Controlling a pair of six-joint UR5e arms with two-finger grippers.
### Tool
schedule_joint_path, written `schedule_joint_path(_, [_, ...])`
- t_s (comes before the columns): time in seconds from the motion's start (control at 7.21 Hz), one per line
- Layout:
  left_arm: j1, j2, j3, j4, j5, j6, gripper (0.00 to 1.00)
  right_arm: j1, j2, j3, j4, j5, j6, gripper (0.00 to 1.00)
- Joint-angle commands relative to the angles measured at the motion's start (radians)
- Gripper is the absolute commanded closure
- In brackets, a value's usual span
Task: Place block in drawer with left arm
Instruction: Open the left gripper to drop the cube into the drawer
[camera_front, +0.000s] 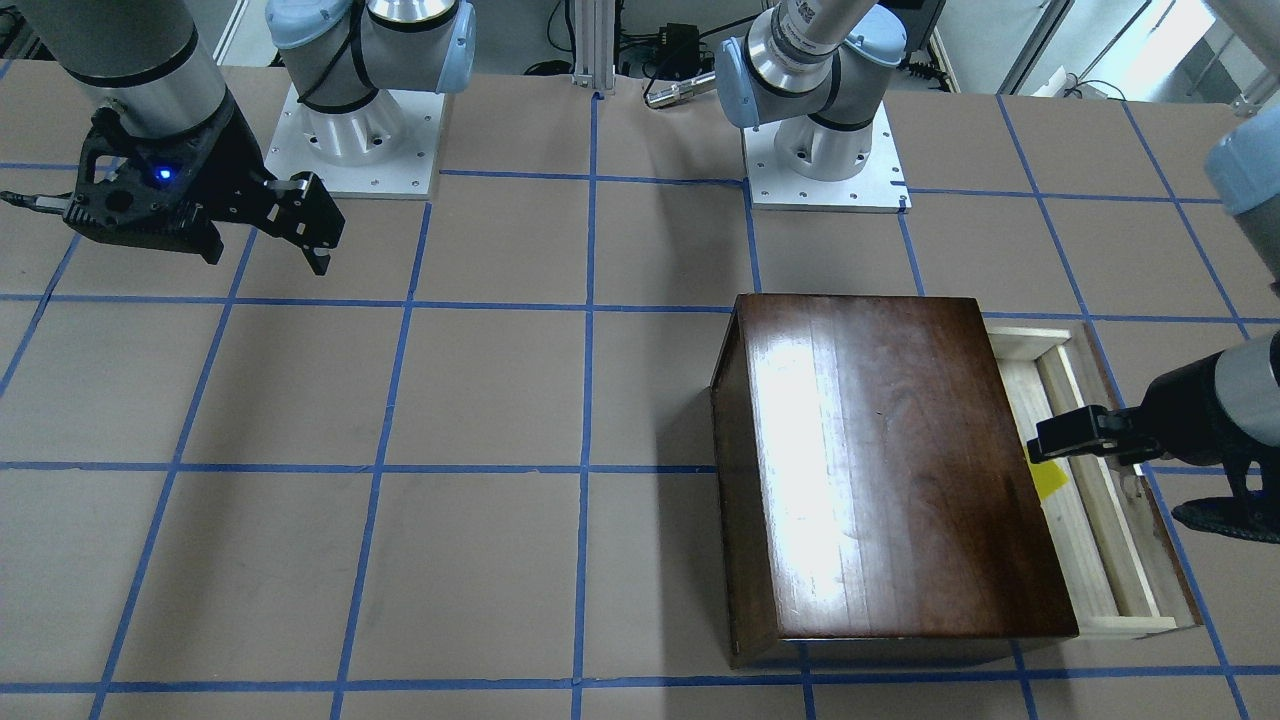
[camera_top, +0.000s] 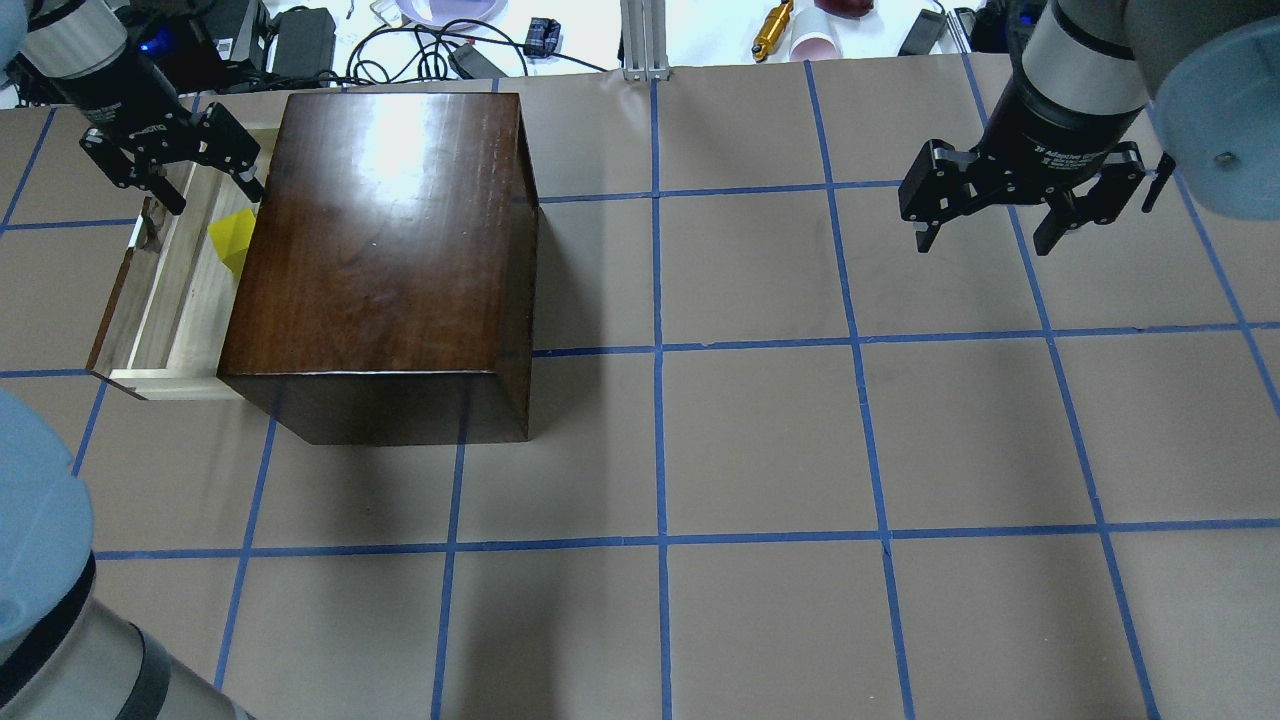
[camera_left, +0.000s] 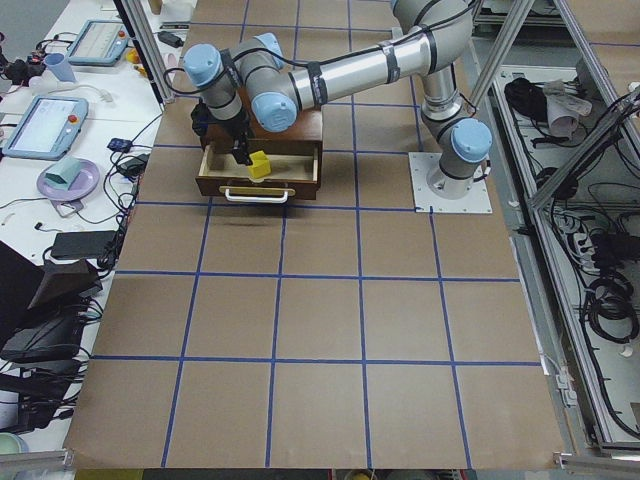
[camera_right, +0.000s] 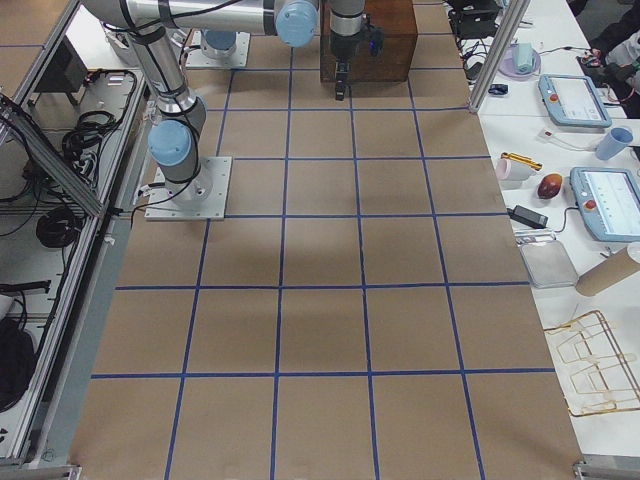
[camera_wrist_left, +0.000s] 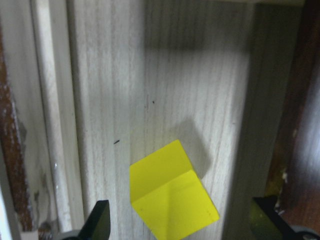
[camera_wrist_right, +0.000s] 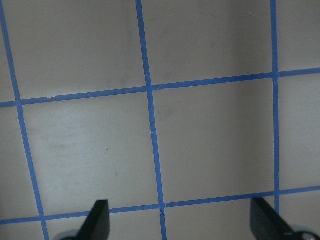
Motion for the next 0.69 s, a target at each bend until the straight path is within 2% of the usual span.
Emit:
schedule_joint_path(0.0, [-0.046, 0.077, 0.001, -0.001, 0.068, -0.052, 0.0, 0.0, 0.0, 0.0, 0.0, -0.001, 0.0, 0.0])
schedule_joint_path(0.42, [-0.096, 0.126, -0.001, -0.022, 0.064, -0.15, 0.0, 0.0, 0.0, 0.0, 0.0, 0.001, 0.0, 0.0])
schedule_joint_path(0.55, [-0.156, 0.141, -0.008, -0.022, 0.064, -0.245, 0.0, 0.0, 0.0, 0.0, 0.0, -0.001, 0.0, 0.0])
